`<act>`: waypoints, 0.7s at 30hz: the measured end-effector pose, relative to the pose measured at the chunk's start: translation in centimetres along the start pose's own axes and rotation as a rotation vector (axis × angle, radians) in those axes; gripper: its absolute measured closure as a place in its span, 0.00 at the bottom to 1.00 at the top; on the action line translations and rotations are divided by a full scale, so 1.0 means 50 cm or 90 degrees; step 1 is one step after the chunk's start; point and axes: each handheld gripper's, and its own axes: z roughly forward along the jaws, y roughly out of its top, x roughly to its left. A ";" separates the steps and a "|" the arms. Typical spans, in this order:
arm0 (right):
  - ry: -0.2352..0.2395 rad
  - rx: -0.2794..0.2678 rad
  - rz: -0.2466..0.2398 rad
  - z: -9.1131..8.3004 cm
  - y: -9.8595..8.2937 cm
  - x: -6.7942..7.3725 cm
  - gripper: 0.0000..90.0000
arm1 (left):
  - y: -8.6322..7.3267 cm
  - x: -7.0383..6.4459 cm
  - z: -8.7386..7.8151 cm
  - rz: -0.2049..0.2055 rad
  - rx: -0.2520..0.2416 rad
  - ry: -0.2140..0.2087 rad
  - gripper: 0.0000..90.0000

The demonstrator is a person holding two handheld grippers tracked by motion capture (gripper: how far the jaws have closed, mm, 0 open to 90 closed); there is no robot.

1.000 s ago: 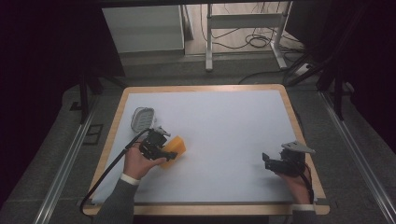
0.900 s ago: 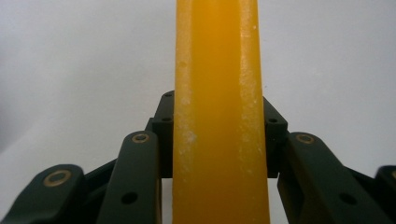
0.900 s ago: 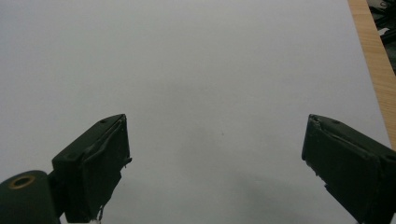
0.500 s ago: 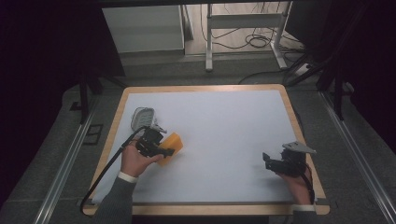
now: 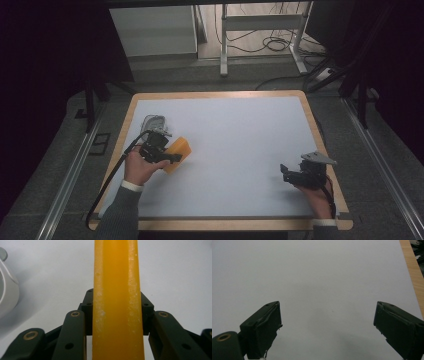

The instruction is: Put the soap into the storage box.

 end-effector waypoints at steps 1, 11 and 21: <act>0.000 0.001 -0.001 0.000 0.000 0.000 0.08 | 0.000 0.002 -0.001 -0.001 0.000 0.002 0.67; -0.003 0.001 0.001 0.000 0.000 -0.002 0.08 | 0.008 0.026 -0.005 -0.014 -0.011 -0.005 0.67; 0.000 0.003 -0.006 0.002 -0.001 0.003 0.08 | 0.026 0.047 -0.017 -0.021 -0.016 -0.005 0.68</act>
